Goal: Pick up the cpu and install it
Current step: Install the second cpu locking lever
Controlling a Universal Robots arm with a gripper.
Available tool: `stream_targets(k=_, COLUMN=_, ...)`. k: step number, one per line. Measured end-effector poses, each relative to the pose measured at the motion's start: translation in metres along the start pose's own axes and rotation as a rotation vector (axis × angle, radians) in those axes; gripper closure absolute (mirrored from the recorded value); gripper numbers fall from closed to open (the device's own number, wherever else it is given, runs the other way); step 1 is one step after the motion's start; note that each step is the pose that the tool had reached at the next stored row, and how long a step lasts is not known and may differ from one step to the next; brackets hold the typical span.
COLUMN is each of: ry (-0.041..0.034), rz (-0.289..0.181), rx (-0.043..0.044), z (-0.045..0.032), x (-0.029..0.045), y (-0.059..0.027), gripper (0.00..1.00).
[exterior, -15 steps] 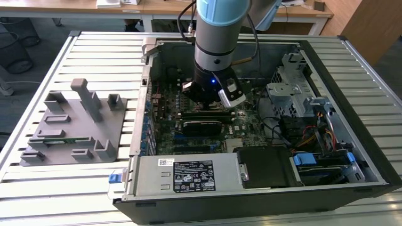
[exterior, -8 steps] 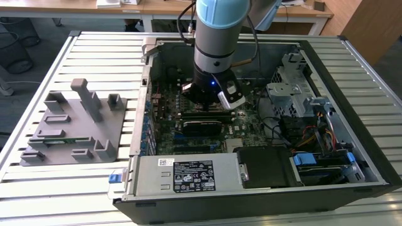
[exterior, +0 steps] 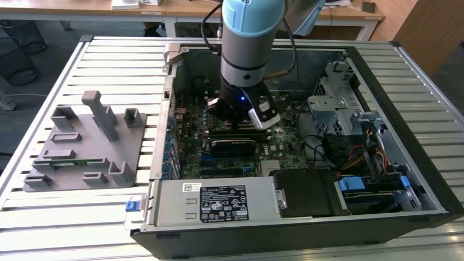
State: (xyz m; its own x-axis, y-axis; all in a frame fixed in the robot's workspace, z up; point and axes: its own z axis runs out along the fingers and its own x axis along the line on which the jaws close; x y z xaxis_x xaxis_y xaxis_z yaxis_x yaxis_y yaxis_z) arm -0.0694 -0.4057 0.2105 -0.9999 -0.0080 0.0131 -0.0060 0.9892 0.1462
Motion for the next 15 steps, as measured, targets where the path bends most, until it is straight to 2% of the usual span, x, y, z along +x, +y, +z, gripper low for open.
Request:
stream_targets(k=5, ry=0.0, rz=0.0, rx=-0.0112, z=0.0011, x=0.0056, y=-0.0034, gripper=0.89)
stream_targets(k=10, ry=-0.0001, rz=0.0, rx=-0.0294, z=0.003, x=0.0099, y=-0.0064, gripper=0.89)
stream_targets(k=15, ry=-0.0002, rz=-0.001, rx=-0.0399, z=0.0051, x=0.0144, y=-0.0088, gripper=0.89)
